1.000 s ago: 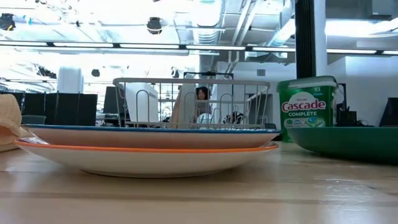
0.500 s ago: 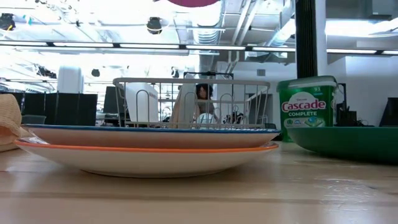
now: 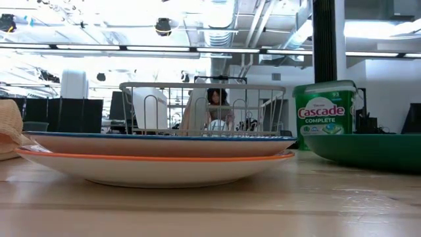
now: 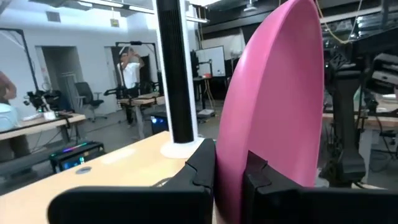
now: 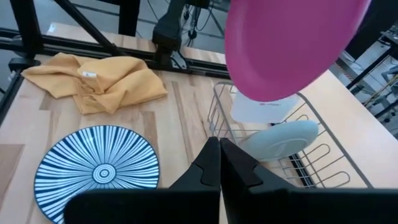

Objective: Sort dishes
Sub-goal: Put the pink plate into the dish rack

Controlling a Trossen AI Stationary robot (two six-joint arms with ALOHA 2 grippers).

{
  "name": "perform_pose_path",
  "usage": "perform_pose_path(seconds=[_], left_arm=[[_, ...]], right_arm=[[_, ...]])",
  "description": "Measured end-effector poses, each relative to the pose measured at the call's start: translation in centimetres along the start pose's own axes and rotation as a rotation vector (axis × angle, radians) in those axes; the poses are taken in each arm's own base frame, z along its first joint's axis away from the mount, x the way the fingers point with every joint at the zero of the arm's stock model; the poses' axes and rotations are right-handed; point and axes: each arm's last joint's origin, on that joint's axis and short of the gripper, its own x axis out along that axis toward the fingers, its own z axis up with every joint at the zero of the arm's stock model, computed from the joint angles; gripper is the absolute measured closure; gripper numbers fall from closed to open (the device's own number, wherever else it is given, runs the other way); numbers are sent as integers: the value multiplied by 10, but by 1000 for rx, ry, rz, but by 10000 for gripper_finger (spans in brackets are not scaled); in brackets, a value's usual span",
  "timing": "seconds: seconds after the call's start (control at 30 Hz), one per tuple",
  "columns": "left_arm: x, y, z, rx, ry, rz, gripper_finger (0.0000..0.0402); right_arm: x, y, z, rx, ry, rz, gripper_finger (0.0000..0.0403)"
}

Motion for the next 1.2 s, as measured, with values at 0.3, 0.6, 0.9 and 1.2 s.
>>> perform_pose_path(seconds=[0.3,0.6,0.9,1.2], left_arm=[[2,3,1,28,-6,11,380],[5,1,1,70,-39,-88,386],[0,0,-3,136,-35,-300,386],[-8,-15,-10,372,-119,-570,386]], right_arm=[[1,-4,-8,-104,62,-21,392],[8,-12,-12,-135,111,-59,390],[8,-12,-12,-99,110,-61,390],[8,-12,-11,-18,107,-62,390]])
